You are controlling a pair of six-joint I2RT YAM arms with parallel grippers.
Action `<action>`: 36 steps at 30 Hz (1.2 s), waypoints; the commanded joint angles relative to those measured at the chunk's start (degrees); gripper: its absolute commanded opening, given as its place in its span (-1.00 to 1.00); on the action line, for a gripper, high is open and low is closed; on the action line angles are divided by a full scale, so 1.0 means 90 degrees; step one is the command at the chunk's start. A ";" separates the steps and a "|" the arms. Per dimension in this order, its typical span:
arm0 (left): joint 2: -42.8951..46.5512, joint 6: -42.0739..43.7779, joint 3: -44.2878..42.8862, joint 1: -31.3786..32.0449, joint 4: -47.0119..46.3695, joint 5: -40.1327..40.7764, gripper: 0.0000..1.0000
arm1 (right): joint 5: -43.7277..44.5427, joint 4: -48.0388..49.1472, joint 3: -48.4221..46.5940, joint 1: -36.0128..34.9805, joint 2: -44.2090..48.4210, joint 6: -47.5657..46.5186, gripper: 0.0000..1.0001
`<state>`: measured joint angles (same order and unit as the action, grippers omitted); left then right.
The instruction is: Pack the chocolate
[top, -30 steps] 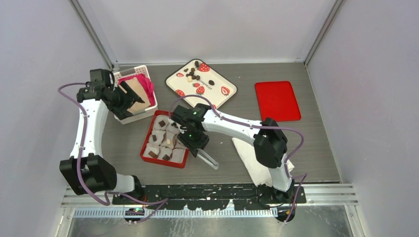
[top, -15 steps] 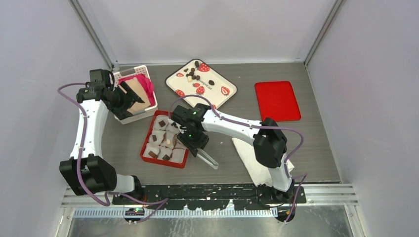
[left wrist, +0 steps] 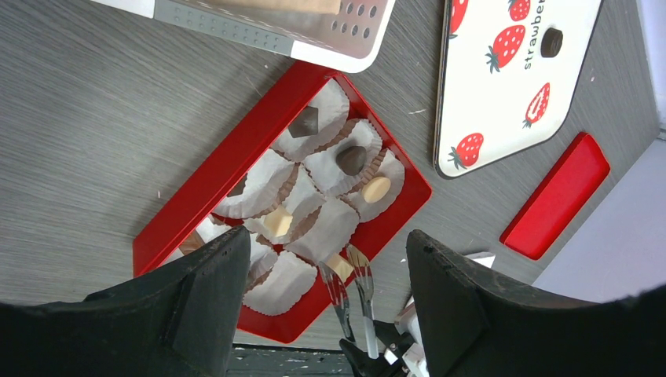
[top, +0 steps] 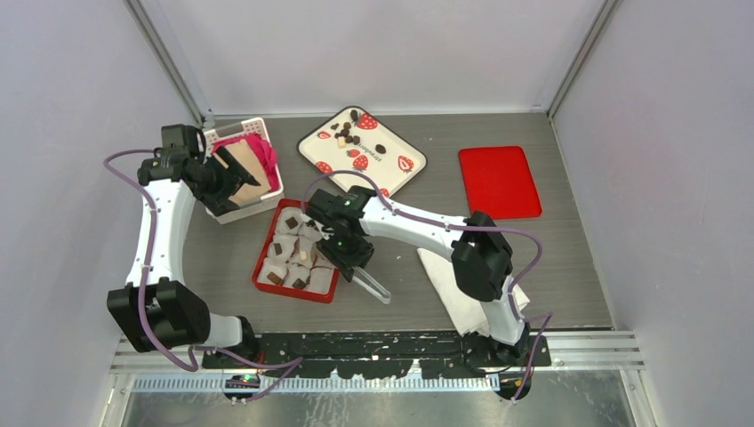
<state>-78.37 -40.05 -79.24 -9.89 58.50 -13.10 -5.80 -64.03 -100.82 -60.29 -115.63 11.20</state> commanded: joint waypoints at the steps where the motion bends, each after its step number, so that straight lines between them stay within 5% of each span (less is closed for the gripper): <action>1: 0.0123 0.0050 -0.0072 -0.0056 -0.0248 -0.0058 0.47 | 0.0064 -0.0112 -0.0286 -0.0025 0.0035 -0.0055 -0.06; 24: 0.0198 0.0065 -0.0056 -0.0069 -0.0202 -0.0023 0.47 | 0.0110 -0.0072 -0.0247 -0.0026 0.0067 -0.0030 0.00; 36: 0.0250 0.0056 -0.0013 -0.0069 -0.0201 -0.0036 0.47 | 0.0250 -0.0004 -0.0261 -0.0027 0.0226 0.0015 -0.24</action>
<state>-78.32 -40.05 -79.24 -9.89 58.50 -13.08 -4.75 -64.29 -101.06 -60.29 -115.66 11.14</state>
